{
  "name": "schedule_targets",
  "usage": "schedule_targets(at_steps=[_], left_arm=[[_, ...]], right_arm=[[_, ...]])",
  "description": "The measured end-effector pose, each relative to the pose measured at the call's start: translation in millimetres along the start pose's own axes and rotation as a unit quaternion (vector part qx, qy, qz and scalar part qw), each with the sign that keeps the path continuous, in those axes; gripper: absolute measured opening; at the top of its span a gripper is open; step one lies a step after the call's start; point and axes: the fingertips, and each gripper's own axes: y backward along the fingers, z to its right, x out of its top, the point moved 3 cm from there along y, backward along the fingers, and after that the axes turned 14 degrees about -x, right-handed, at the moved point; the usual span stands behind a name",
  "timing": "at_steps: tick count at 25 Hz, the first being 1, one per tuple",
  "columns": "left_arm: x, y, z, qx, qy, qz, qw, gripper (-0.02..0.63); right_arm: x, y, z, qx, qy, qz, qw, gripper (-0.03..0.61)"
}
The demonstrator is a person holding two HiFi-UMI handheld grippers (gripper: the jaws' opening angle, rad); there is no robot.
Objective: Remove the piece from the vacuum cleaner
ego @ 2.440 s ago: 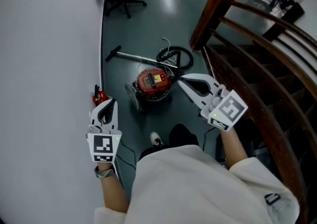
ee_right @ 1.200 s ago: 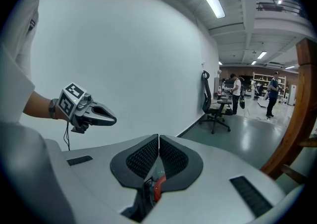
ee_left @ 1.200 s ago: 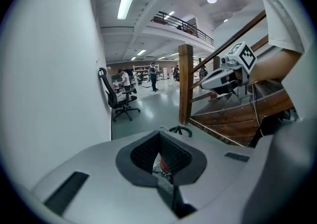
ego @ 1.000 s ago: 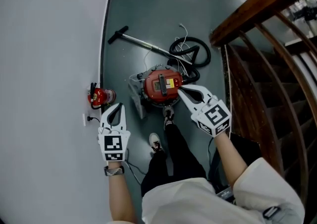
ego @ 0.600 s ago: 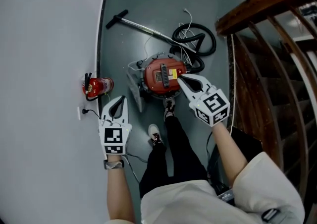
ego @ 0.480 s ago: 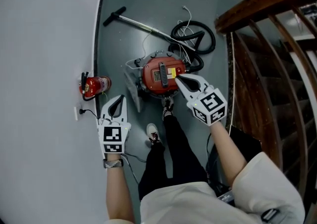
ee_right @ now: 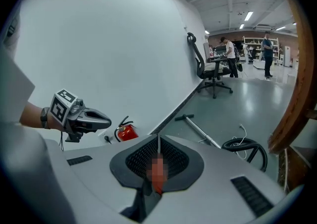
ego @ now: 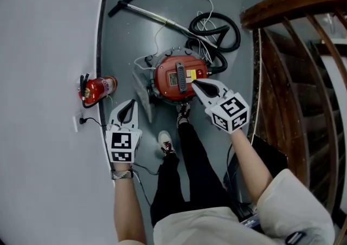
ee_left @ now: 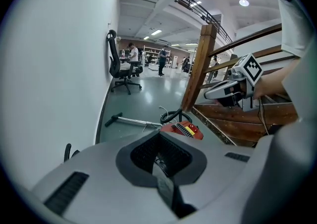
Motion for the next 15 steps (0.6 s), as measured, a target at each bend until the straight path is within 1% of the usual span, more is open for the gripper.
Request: schedule_targets(at_steps=[2,6,9,15], left_arm=[[-9,-9,-4,0.000,0.007,-0.003,1.0000,0.002],[-24,-26,-9,-0.007,0.019,0.004,0.9998,0.002],[-38,-38,-10,-0.009,0.026,-0.002,0.9996,0.009],[-66,-66,-13,-0.024,0.051,-0.017,0.9983,0.052]], right_arm=[[-11,-9,3,0.005,-0.003,-0.009,1.000,0.032],[-28,-27,9,0.007,-0.003,-0.024,1.000,0.032],[-40,-39,11,0.010,-0.008,-0.030,0.999,0.032],[-61,-63,16,0.008,-0.018,-0.034,0.999,0.032]])
